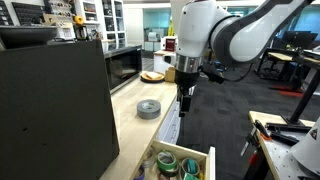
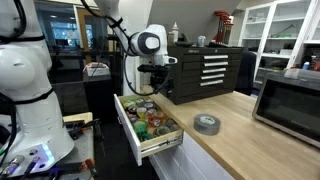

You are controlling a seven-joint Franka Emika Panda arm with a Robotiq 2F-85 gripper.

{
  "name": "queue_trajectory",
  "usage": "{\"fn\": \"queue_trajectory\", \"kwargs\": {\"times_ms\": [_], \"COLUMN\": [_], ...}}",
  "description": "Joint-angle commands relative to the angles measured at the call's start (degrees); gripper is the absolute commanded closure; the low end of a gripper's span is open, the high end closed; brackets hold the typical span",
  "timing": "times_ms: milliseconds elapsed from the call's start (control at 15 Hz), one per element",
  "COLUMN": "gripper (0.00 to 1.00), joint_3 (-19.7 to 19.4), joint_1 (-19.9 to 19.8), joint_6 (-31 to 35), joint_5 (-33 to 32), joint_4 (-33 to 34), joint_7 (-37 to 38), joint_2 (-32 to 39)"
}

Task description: Take the green tape from the open drawer of the cabinet and position it on top of the cabinet

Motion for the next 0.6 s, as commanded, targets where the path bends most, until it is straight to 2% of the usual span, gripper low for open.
{"fn": "queue_trajectory", "kwargs": {"times_ms": [0, 200, 533], "gripper": [0.0, 0.0, 0.0], "joint_3": [-0.57, -0.77, -0.67], "joint_1": [0.39, 0.37, 0.41], "joint_6": [-0.11, -0.11, 0.39], "joint_5": [0.27, 0.48, 0.71], "joint_4": [1.79, 4.73, 4.68], "joint_7": [-0.76, -1.69, -1.91], "joint_2": [1.97, 5.43, 5.96]}}
